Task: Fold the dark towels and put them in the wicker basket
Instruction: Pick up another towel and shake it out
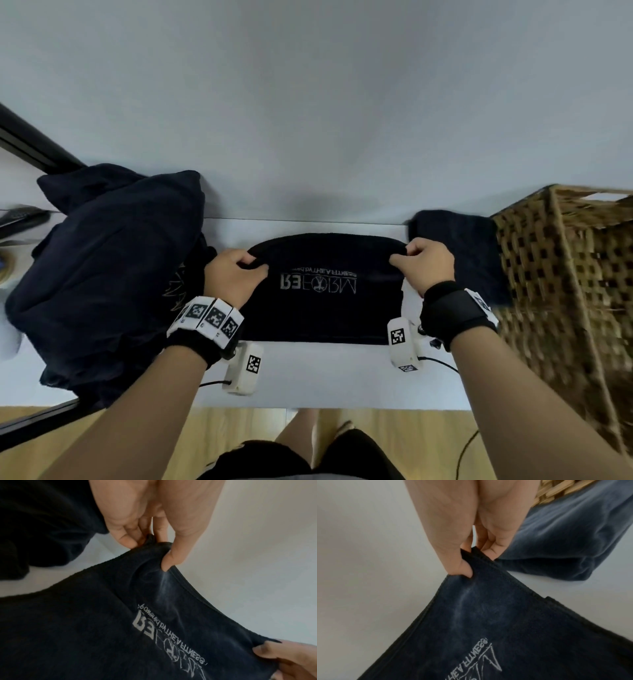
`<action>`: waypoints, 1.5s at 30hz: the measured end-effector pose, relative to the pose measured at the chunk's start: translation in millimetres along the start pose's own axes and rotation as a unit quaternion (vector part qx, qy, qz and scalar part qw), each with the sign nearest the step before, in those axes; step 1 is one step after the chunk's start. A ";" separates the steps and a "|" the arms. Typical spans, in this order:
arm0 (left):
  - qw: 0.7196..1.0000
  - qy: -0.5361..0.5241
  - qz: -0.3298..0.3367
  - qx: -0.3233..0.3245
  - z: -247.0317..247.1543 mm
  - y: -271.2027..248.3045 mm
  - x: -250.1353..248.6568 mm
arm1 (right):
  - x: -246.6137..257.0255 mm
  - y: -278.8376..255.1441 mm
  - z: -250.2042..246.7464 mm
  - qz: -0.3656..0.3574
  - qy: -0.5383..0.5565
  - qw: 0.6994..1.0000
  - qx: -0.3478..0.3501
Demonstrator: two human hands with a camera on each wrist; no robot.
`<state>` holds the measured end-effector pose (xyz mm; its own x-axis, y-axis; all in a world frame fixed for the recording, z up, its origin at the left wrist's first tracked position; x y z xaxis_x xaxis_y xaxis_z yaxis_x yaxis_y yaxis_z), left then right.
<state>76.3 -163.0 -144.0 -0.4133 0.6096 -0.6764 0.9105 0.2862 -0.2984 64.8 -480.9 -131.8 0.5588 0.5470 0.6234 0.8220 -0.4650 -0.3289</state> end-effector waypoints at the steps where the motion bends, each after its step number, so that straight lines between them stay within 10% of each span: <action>1: 1.000 -0.004 0.012 -0.018 -6.4 -6.5 -1.0 | -1.7 -9.4 -7.3 -0.015 0.005 1.000 -0.006; 15: 0.950 -0.282 0.021 -0.132 -88.5 -104.8 -40.3 | 3.1 -112.7 -105.5 -0.119 0.124 0.975 -0.140; 31: 0.903 -0.313 0.198 -0.219 -194.5 -178.4 -105.8 | 47.5 -184.2 -211.0 -0.251 0.300 0.905 -0.169; 45: 0.949 -0.164 0.215 -0.163 -172.9 -168.3 -62.5 | 7.1 -171.5 -193.6 -0.171 0.186 0.961 -0.110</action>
<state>-53.2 -121.5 64.9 0.0709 0.4747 -0.8773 0.9203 0.3082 0.2411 -93.4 -532.1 66.4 0.1475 0.4266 0.8923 0.8848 -0.4602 0.0737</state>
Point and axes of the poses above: each hand's wrist, its own y-axis towards the middle knuckle, its own z-axis out of the palm, x = y × z, the point moved 1 cm from there along y, towards the middle knuckle
